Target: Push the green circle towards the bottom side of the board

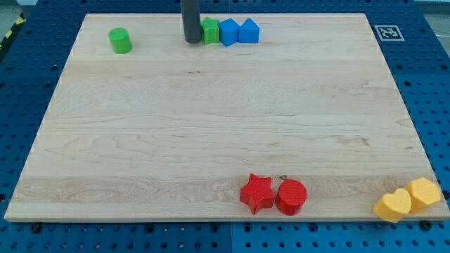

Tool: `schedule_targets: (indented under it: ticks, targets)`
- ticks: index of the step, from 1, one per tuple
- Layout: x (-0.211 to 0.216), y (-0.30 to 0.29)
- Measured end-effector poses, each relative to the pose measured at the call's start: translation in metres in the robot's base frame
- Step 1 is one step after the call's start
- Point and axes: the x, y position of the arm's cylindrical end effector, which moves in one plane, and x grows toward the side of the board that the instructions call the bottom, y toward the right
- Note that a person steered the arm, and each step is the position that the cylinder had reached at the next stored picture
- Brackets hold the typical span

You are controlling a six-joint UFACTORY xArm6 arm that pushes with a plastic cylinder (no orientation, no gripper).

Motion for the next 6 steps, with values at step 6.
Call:
schedule_targets:
  ticks: [6]
  targets:
    - [0.032,-0.116]
